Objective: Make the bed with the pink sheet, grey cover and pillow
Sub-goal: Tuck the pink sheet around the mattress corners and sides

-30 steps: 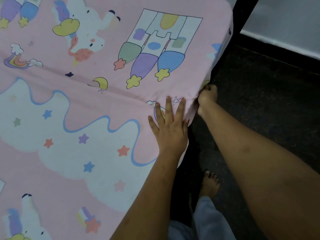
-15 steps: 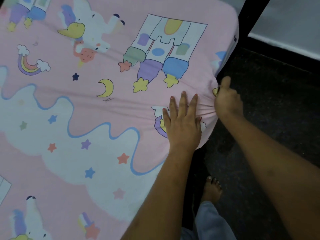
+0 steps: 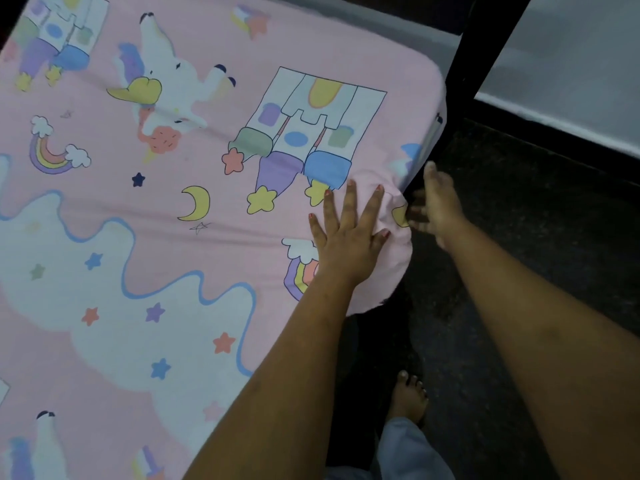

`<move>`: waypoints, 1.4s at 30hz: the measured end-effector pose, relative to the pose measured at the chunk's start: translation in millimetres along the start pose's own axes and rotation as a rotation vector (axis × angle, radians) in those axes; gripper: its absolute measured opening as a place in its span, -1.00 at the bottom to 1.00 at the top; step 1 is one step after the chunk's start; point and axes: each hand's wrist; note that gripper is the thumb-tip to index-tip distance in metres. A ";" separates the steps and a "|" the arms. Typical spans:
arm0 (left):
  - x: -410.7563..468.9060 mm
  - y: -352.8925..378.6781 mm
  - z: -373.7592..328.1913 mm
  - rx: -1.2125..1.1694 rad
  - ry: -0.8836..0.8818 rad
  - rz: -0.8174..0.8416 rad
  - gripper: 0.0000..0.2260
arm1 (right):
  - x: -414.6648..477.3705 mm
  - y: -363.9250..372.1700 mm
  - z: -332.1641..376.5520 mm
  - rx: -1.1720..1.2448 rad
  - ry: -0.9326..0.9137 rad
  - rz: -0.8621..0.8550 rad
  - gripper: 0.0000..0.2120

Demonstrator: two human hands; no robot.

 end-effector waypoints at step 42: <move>94.8 -68.5 -50.5 0.017 0.343 -0.161 -0.85 | 8.5 21.6 58.1 -0.075 -0.247 -0.700 -0.75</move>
Point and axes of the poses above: each hand's wrist, its own x-axis towards the middle knuckle, its own y-axis out of the palm, z = x × y, and after that the axes turned 12 degrees about -x, right-handed
